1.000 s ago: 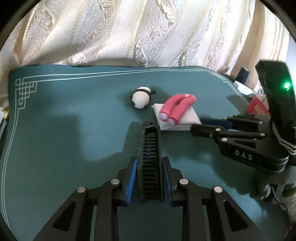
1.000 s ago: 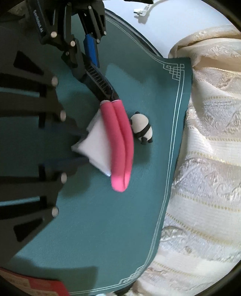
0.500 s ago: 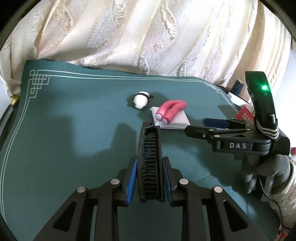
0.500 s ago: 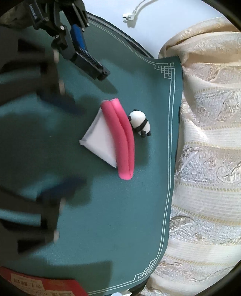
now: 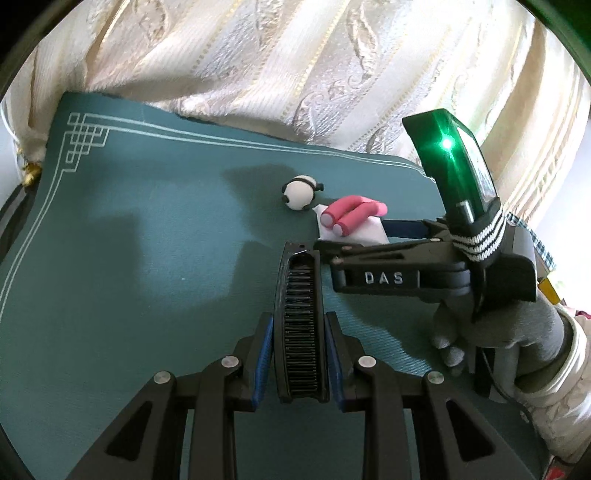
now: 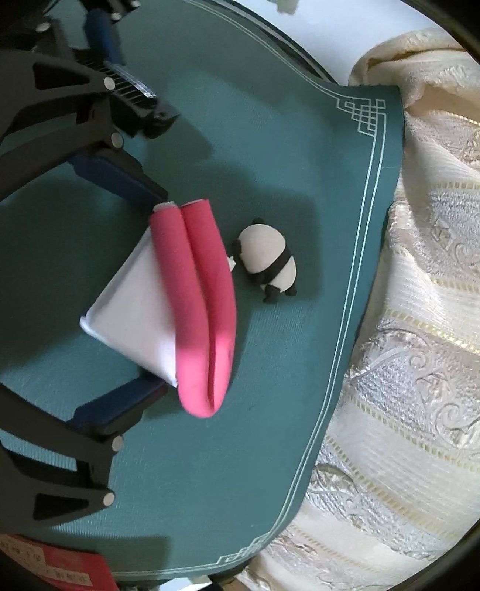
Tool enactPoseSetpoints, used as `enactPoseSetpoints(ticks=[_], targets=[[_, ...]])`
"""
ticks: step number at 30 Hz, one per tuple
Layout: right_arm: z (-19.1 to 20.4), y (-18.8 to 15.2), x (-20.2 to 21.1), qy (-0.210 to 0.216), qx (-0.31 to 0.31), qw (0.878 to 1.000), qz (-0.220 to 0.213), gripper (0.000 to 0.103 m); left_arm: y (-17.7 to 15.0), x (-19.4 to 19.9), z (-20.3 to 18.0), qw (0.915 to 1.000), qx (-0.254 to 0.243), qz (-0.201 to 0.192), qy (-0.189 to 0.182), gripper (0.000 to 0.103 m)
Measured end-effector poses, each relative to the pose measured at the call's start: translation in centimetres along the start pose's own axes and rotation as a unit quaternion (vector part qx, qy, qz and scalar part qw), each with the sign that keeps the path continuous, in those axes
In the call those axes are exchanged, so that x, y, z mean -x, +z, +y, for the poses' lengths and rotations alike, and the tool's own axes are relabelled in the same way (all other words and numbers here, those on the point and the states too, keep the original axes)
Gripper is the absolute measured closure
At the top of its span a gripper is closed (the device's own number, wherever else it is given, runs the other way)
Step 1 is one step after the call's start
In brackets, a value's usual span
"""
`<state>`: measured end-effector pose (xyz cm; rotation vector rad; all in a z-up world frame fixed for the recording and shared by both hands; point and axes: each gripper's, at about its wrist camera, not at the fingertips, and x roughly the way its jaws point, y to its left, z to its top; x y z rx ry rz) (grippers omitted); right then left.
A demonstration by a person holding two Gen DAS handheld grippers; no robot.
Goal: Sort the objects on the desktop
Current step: 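Carry the white pouch and black comb into the tin box and open both tools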
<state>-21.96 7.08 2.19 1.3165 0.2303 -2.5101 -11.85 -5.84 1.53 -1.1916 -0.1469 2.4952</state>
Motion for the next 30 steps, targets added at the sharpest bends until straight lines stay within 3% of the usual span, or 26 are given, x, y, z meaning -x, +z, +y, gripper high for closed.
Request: enactPoseSetpoints(ticks=[3,6,13,17,23,30], targets=[[-0.3,-0.1,0.1,0.0,-0.011,1.0,-0.002,0.012,0.0,0.0,0.2,1.0,0.003,0.0,-0.001,0.075],[-0.7,-0.7,1.0,0.009,-0.013,1.0,-0.012,0.025,0.0,0.1,0.1,1.0,0.002,-0.003,-0.002,0.075],[-0.7,-4.7,4.7,0.07,-0.009,0.997,-0.016,0.026,0.0,0.8,0.1,0.9999,0.003,-0.011,-0.004,0.075],[-1.1,-7.8,8.1,0.131,-0.031,0.991,-0.014,0.026,0.0,1.3,-0.3,0.9998,-0.003,-0.018,-0.006,0.075],[-2.3,-11.4,13.1,0.14,-0.067,0.987,-0.051,0.026,-0.2,2.0,-1.9,0.9994,-0.022,-0.026,-0.011,0.075],[-5.5,-15.5,17.7,0.101,-0.096,0.986,-0.089,0.026,-1.3,3.4,-5.2,0.998,-0.044,-0.035,-0.029,0.075]])
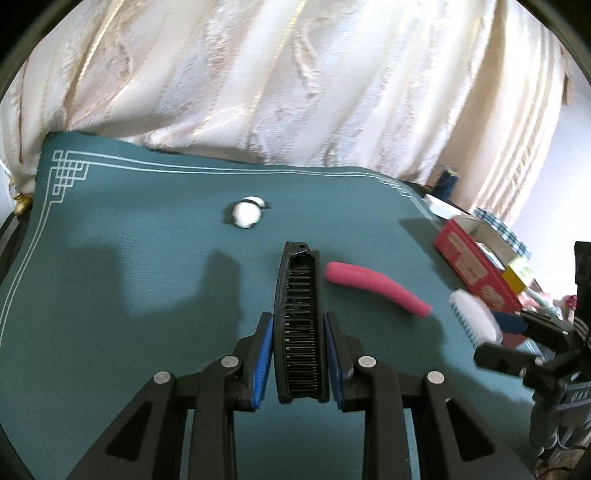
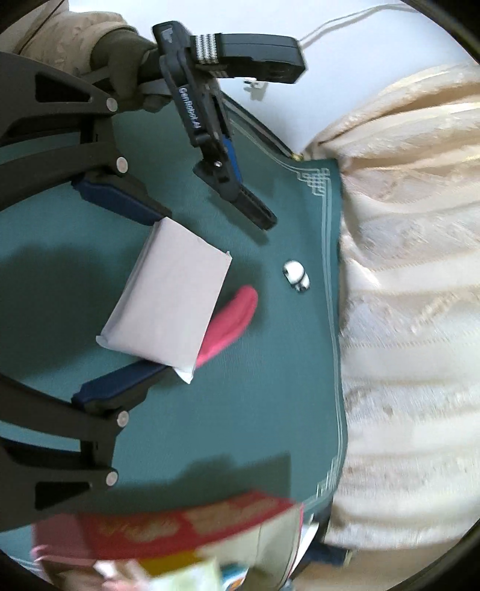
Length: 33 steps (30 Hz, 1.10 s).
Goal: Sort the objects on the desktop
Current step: 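Carry the white pouch and black comb into the tin box and open both tools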
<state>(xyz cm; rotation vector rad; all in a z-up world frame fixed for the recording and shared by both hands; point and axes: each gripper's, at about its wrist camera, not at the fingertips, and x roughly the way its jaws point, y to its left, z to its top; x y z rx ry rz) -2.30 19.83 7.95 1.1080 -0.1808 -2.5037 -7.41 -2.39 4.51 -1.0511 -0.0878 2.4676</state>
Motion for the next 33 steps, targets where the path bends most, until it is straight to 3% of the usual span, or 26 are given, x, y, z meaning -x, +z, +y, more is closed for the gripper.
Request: enactPoseSetpoints(ticks=[14,26,33], targets=[[-7.7,-1.8,10.2,-0.103,-0.076,0.986,-0.107,0.026,-0.9,0.9,-5.5,0.999,-0.027,0.01,-0.034,0.075],[-13.3,-6.9,17.8,-0.211,-0.123,0.963,-0.116,0.026,-0.2,-0.6,-12.1,0.9939,-0.079,0.025,-0.072,0.075],[-15.3,-6.8,16.8,-0.201,-0.138,0.963,-0.116,0.026,0.1,-0.9,-15.6,0.9898,-0.109,0.029,-0.087,0.075]])
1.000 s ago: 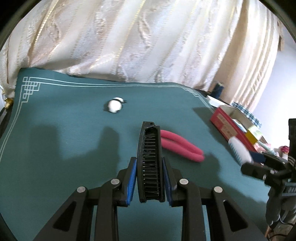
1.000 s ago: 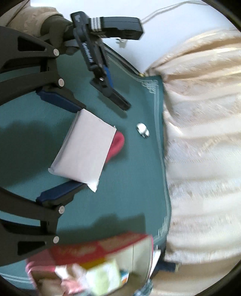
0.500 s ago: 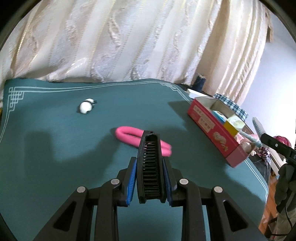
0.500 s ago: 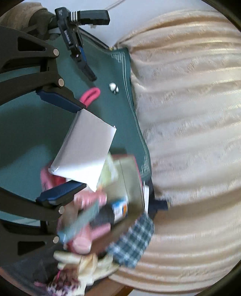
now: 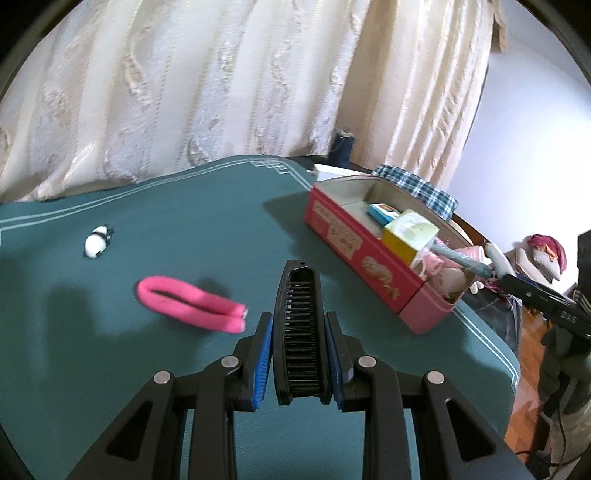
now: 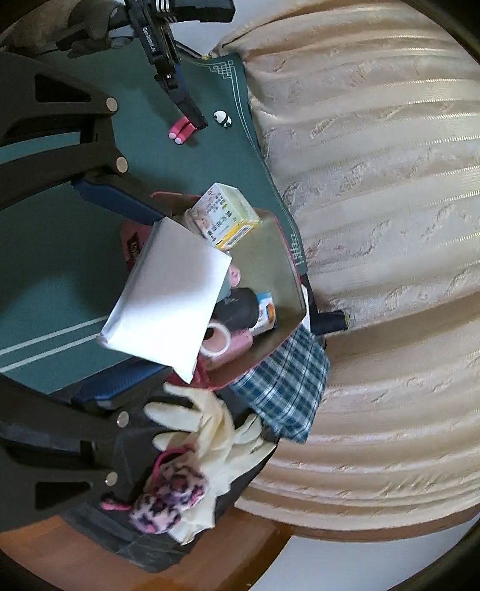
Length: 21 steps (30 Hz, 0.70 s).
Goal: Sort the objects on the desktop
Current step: 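Carry the white pouch and black comb into the tin box and open both tools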
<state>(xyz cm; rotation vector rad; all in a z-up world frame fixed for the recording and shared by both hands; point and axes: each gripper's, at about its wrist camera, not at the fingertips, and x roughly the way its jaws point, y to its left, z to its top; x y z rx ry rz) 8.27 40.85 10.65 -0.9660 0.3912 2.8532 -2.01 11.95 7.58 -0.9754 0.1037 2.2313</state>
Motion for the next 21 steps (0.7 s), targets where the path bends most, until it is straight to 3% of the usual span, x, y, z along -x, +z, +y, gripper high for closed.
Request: enactPoseSetpoints(ticks=[8,17,21], targets=[[-0.2,2.3,-3.3,0.024,0.007,1.0,0.006,0.026,1.1,-0.6,-2.2,0.9999,-0.013,-0.001,-0.007,0.075],[0.0,4.3,-5.9,-0.025,0.053,0.998,-0.01,0.024,2.8,-2.0,-4.2,0.9994,-0.029,-0.005,-0.016,0.075],[0.0,4.7,-5.9,-0.013,0.056,0.998,-0.022,0.023,4.6,-2.4,-5.3,0.9988,-0.043,-0.014,-0.021,0.075]])
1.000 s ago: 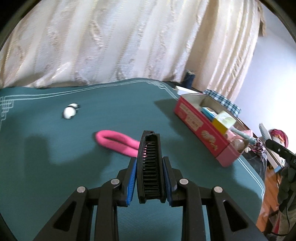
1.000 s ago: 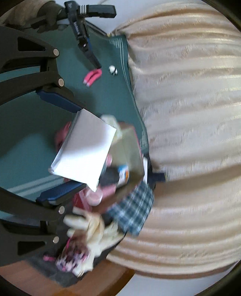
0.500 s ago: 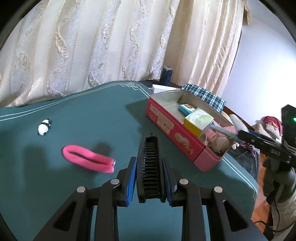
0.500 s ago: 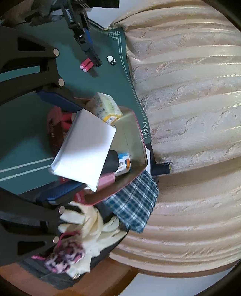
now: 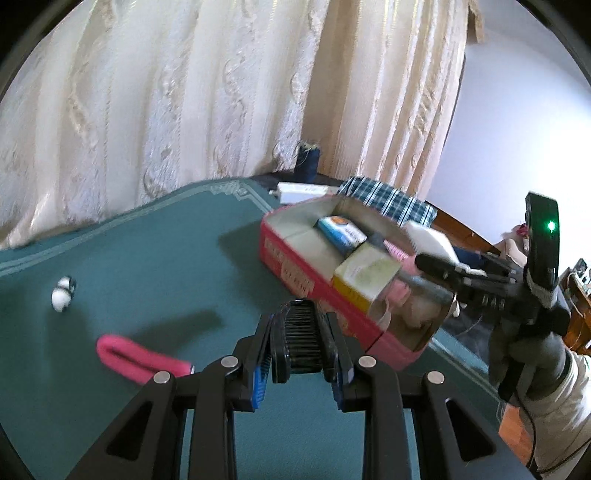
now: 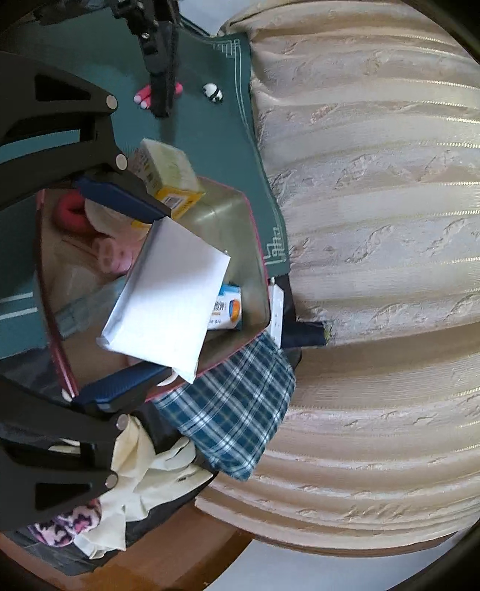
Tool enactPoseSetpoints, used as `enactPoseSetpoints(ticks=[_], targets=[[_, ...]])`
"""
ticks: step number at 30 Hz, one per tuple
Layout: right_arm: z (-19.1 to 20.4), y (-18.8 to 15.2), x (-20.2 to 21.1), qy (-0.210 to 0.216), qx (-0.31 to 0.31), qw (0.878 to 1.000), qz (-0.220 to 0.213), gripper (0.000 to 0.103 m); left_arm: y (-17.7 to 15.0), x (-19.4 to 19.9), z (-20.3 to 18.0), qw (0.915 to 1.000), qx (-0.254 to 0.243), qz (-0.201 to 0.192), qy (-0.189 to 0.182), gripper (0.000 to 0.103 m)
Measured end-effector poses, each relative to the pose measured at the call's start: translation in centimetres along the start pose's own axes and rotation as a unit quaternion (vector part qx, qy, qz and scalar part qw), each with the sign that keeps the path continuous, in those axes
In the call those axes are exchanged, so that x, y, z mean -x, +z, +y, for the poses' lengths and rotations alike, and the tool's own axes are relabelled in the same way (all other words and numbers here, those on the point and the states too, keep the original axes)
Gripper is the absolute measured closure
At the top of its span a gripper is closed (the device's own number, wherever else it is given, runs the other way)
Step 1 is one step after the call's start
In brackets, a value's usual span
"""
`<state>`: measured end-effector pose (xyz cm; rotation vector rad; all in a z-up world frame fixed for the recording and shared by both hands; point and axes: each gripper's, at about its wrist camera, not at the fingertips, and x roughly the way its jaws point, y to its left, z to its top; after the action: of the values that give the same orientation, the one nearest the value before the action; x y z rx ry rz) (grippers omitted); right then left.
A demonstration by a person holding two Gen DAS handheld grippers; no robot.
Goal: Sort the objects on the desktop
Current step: 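Carry the white pouch and black comb into the tin box and open both tools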
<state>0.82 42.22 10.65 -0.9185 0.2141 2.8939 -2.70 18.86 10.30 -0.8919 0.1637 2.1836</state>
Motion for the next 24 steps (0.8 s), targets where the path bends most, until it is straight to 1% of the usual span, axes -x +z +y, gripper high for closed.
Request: enactPoseSetpoints(ticks=[5,9,11,16,17,18,19,20,22,24], targets=[[0.1,0.0,-0.3,-0.003,0.012,1.0,-0.004,0.023,3.0,-1.4,-1.6,0.9996,-0.019,-0.014,-0.019,0.075],[-0.8,0.2,-0.4,-0.003,-0.003,1.0,-0.004,0.023,5.1,-3.3,-2.9,0.9988,-0.029,-0.02,-0.034,0.075],[-1.1,0.3,-0.5,-0.001,-0.004,1.0,-0.002,0.023,5.9,-4.6,-3.6,0.9984,-0.037,-0.018,-0.038,0.075],[-1.3,0.2,-0.4,0.001,-0.002,1.0,0.0,0.023,6.8,-7.5,-4.8,0.998,-0.045,-0.005,-0.043,0.074],[-1.3,0.1,-0.3,0.003,-0.004,1.0,0.0,0.023,6.8,-8.0,-4.9,0.9981,-0.043,0.0,-0.045,0.07],[-1.4,0.1,-0.3,0.004,-0.006,1.0,0.0,0.023,6.8,-8.3,-5.0,0.9982,-0.04,0.004,-0.045,0.059],[-1.5,0.1,-0.3,0.006,-0.008,1.0,0.0,0.023,6.7,-8.6,-4.9,0.9983,-0.034,0.008,-0.047,0.031],[-1.5,0.1,-0.2,0.007,-0.01,1.0,0.0,0.023,6.8,-8.6,-4.9,0.9982,-0.03,0.006,-0.051,0.013],[-1.6,0.1,0.0,0.01,-0.014,1.0,-0.001,0.022,6.7,-8.2,-4.8,0.9978,-0.026,-0.004,-0.06,0.012],[-1.7,0.1,0.2,0.011,-0.018,1.0,-0.004,0.022,6.8,-7.9,-5.0,0.9981,-0.03,-0.006,-0.054,0.012]])
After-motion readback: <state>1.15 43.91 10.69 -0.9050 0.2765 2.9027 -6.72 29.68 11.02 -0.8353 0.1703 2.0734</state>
